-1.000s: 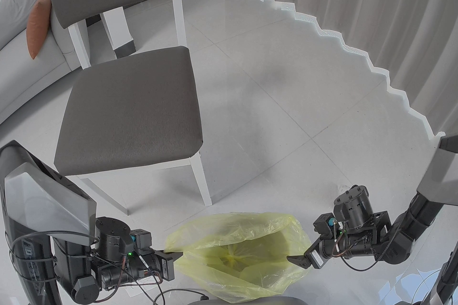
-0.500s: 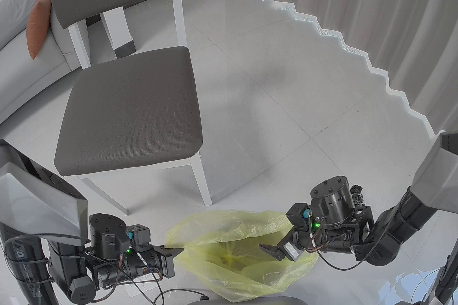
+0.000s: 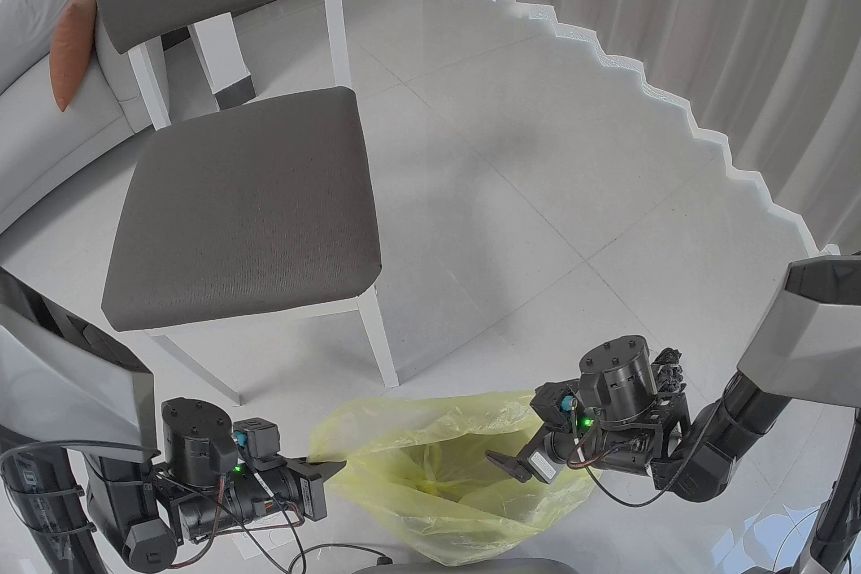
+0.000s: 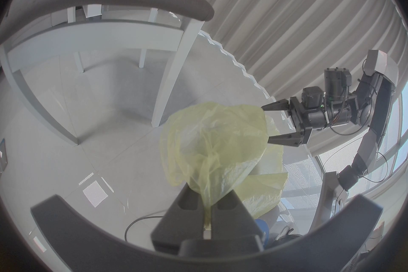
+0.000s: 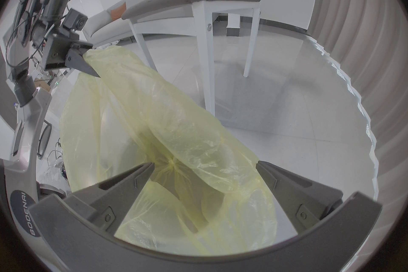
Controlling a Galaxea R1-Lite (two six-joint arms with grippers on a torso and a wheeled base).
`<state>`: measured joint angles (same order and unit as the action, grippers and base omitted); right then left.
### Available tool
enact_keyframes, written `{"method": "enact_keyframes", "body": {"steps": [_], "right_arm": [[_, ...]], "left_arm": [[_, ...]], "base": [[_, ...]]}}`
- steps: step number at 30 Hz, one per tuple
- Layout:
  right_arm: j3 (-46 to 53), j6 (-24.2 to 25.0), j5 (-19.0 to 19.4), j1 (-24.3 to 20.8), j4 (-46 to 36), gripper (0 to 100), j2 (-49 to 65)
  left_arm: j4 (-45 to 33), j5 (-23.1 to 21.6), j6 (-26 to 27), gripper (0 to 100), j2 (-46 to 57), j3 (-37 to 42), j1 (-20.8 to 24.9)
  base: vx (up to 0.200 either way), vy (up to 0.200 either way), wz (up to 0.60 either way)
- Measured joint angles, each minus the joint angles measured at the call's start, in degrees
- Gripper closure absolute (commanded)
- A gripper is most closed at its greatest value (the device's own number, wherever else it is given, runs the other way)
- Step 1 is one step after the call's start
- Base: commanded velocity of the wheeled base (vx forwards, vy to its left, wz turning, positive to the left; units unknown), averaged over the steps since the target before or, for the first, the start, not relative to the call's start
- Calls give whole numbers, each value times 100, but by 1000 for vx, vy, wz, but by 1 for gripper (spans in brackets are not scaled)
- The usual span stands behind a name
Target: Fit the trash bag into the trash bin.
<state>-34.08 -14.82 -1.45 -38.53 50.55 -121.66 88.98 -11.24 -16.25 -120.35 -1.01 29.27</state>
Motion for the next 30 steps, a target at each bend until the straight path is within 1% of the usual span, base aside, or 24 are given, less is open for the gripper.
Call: {"method": "enact_keyframes", "body": {"steps": [4,12,18,19,24,30], "right_arm": [[29,-52,0,94,9,0,121],[-257,-72,74,389,-39,0,151],[-358,-74,152,436,-46,0,-50],[-378,-72,174,436,-44,100,-91],[-423,-63,271,450,-44,100,-232],[-430,-55,278,535,-44,100,-293]], "left_arm": [[-2,-6,0,100,-145,0,35],[0,-33,7,100,-330,0,96],[0,-37,11,100,-352,0,90],[0,-35,9,100,-352,0,88],[-2,-35,22,100,-355,-9,88],[-2,-37,16,100,-389,-210,38]], "base": [[0,0,0],[0,0,0],[0,0,0],[0,0,0],[0,0,0],[0,0,0]]}}
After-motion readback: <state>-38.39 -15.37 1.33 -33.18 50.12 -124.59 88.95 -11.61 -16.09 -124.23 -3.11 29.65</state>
